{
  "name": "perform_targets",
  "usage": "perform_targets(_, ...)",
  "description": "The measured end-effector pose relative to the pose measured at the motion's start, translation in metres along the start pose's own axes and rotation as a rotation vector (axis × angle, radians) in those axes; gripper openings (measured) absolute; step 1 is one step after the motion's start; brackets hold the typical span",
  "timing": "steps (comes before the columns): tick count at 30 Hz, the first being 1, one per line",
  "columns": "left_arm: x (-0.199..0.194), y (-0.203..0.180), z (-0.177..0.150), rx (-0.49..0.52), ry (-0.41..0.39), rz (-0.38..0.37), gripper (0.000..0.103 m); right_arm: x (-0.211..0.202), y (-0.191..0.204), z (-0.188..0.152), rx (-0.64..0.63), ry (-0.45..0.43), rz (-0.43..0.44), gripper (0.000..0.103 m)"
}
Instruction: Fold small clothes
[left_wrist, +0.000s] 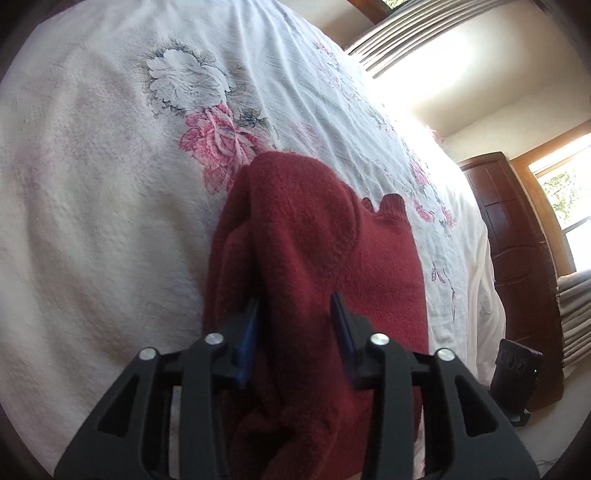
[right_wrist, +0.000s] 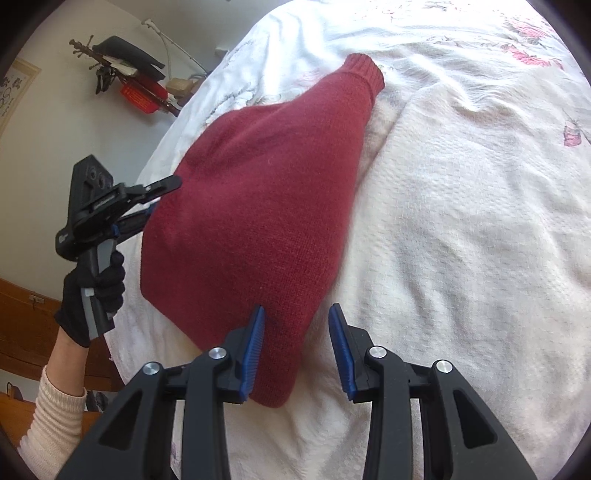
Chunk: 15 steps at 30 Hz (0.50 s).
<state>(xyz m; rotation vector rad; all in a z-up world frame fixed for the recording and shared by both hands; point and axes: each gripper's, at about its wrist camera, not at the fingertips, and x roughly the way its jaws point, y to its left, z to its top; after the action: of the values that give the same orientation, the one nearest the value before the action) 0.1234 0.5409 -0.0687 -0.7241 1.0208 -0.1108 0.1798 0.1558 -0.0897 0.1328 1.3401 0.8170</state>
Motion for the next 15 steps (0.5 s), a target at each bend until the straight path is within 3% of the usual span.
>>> perform_targets(2,-0.006,-0.002,-0.006,0.028,0.032,-0.022,0.071,-0.004,-0.003,0.005,0.036,-0.028,0.031,0.053)
perform_targets(8,0.011,0.022,-0.013,-0.01,0.09,0.002,0.074,0.007,-0.015,0.025,0.13,-0.06,0.15,0.057)
perform_targets(11,0.023,0.033,-0.013,-0.05,0.091,-0.008,0.081,0.024,-0.013,0.03,0.119,-0.043,0.126,0.058)
perform_targets(15,0.039,0.032,-0.012,-0.061,0.097,-0.086,0.081,0.043,-0.014,0.036,0.134,-0.054,0.151,0.067)
